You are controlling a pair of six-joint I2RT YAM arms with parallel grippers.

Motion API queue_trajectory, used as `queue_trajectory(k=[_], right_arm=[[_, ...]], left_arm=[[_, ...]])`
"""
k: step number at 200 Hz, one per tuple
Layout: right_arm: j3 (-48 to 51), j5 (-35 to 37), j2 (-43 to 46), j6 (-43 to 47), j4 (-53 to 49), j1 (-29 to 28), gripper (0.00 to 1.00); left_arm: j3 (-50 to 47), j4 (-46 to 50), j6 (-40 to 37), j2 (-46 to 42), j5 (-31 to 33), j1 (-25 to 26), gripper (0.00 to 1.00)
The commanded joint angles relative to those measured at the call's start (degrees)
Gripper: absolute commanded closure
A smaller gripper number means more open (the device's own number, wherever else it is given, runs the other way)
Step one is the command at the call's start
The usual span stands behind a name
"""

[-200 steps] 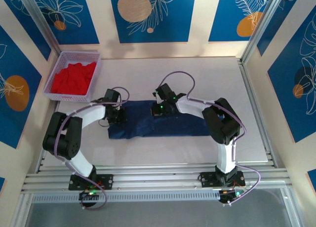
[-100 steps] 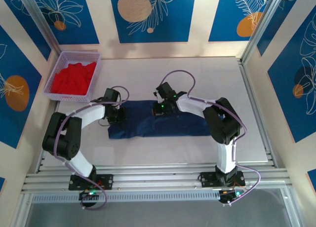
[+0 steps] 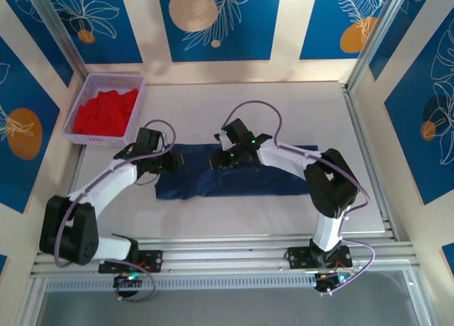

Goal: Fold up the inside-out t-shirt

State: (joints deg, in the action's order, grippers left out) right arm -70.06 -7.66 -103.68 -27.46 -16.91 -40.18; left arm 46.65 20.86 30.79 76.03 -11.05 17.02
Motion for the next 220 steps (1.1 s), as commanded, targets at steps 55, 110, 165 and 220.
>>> queue_trajectory(k=[55, 110, 165, 220], right_arm=[[4.38, -9.74, -7.68, -7.21, 5.96, 2.06, 0.83], [7.00, -9.30, -7.44, -3.78, 1.36, 3.99, 0.83], [9.97, -12.24, 3.22, 1.22, 3.88, 4.76, 0.68], [11.79, -9.07, 9.96, 4.12, 5.92, 4.94, 0.35]], left_arm=[[-11.75, -10.46, 7.85, 3.99, -13.97, 2.14, 0.59], [-12.75, -3.99, 3.83, 3.85, -6.00, 1.95, 0.60], [-7.96, 0.47, -1.82, -6.35, 6.80, -3.17, 0.38], [1.56, -1.92, -5.78, 7.80, 5.87, -8.40, 0.10]])
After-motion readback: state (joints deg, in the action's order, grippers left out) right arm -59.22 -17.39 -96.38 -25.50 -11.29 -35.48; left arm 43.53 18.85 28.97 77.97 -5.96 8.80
